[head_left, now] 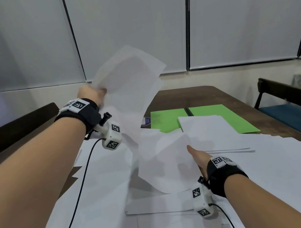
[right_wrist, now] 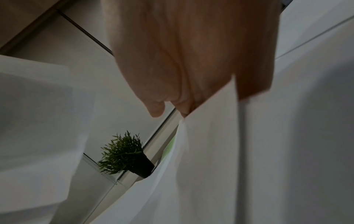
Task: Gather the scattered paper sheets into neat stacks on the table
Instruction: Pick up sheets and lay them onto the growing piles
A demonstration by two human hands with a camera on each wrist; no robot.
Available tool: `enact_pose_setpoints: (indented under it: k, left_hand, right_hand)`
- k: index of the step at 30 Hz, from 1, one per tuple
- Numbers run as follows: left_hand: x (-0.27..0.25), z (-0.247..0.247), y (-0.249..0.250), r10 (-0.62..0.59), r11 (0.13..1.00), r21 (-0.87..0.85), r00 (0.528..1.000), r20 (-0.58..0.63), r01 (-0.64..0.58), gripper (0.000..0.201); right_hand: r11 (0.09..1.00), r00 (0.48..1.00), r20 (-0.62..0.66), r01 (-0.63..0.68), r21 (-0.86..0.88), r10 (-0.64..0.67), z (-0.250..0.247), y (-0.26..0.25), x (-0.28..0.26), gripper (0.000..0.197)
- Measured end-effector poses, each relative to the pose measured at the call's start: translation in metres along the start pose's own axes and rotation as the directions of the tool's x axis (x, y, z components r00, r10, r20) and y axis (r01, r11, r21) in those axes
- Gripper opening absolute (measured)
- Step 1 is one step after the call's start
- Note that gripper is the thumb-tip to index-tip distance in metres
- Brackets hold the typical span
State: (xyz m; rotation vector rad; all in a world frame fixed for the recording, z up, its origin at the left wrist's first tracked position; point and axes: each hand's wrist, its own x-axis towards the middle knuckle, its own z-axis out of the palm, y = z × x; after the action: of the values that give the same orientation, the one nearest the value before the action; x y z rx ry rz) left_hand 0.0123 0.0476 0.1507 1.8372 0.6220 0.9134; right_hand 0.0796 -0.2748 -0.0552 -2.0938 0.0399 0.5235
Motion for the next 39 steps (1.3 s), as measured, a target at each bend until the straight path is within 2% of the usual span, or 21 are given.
enact_pose_setpoints:
  k: [6,10,12,14,16,17,19,21,22,24,26,27,28,30,32,34,37,39]
  left_hand:
    - [0.016,-0.017,0.024,0.036,0.999,-0.012,0.999,-0.038,-0.036,0.031]
    - [0.020,-0.026,0.028,0.040,0.999,-0.032,0.998,-0.048,-0.042,0.045]
    - [0.012,-0.023,0.021,0.020,0.999,-0.033,1.000,-0.021,-0.021,0.040]
    - [0.003,-0.013,-0.001,-0.042,0.999,0.029,0.999,0.016,0.042,0.040]
    - [-0.010,0.001,-0.035,-0.166,0.984,0.083,0.983,0.077,0.160,0.049]
    - [-0.021,0.010,-0.052,-0.224,0.971,0.109,0.968,0.115,0.212,0.052]
    - [-0.044,0.029,-0.086,-0.324,0.934,0.226,0.924,0.205,0.277,0.053]
    - [-0.076,0.045,-0.112,-0.422,0.884,0.345,0.854,0.304,0.314,0.055]
    - [-0.089,0.052,-0.123,-0.479,0.845,0.430,0.808,0.342,0.319,0.057]
    - [-0.109,0.062,-0.138,-0.562,0.757,0.602,0.725,0.398,0.256,0.062]
    - [-0.119,0.065,-0.137,-0.588,0.751,0.617,0.665,0.461,0.237,0.060]
    - [-0.121,0.066,-0.136,-0.581,0.756,0.620,0.653,0.486,0.211,0.058]
    - [-0.121,0.066,-0.134,-0.576,0.752,0.633,0.647,0.499,0.183,0.060]
    - [-0.120,0.064,-0.133,-0.572,0.741,0.655,0.654,0.495,0.151,0.062]
    - [-0.118,0.062,-0.132,-0.546,0.747,0.652,0.677,0.493,0.128,0.054]
    - [-0.118,0.062,-0.134,-0.541,0.745,0.656,0.688,0.484,0.123,0.047]
    - [-0.120,0.063,-0.138,-0.563,0.768,0.604,0.675,0.477,0.214,0.044]
    - [-0.122,0.061,-0.137,-0.560,0.777,0.585,0.679,0.474,0.233,0.046]
  right_hand:
    - [1.000,1.000,0.026,-0.007,0.030,0.006,0.003,0.000,0.003,0.083]
    - [0.999,1.000,0.017,-0.009,0.044,0.008,0.001,-0.003,-0.003,0.077]
    - [0.996,1.000,0.006,-0.003,0.091,0.002,0.002,-0.003,-0.003,0.079]
    - [0.995,1.000,0.004,-0.003,0.104,0.003,0.003,-0.002,-0.002,0.092]
    - [0.991,0.999,0.036,-0.027,0.133,0.023,0.006,0.003,0.007,0.120]
    - [0.987,0.998,0.044,-0.042,0.154,0.036,0.007,0.005,0.010,0.123]
    - [0.983,0.998,0.049,-0.041,0.179,0.033,0.010,0.014,0.028,0.131]
    - [0.989,0.998,0.067,-0.026,0.149,0.016,0.008,0.005,0.005,0.147]
    - [0.991,0.997,0.078,-0.012,0.136,0.001,0.007,0.003,0.002,0.142]
    - [0.994,0.997,0.076,0.013,0.105,-0.021,0.004,-0.007,-0.022,0.110]
    - [0.997,0.992,0.107,0.059,0.047,-0.064,0.001,-0.005,-0.026,0.090]
    - [0.997,0.989,0.130,0.075,-0.002,-0.074,0.001,-0.004,-0.029,0.081]
    - [0.993,0.983,0.152,0.112,-0.048,-0.104,0.002,-0.001,-0.025,0.076]
    - [0.973,0.979,0.159,0.157,-0.168,-0.130,0.005,0.005,-0.019,0.080]
    - [0.959,0.979,0.150,0.169,-0.228,-0.136,0.006,0.011,-0.008,0.084]
    - [0.963,0.978,0.155,0.170,-0.208,-0.140,0.006,0.013,-0.002,0.083]
    - [0.968,0.972,0.155,0.202,-0.151,-0.179,0.005,0.019,0.004,0.076]
    - [0.971,0.965,0.151,0.227,-0.075,-0.214,0.003,0.017,-0.009,0.074]
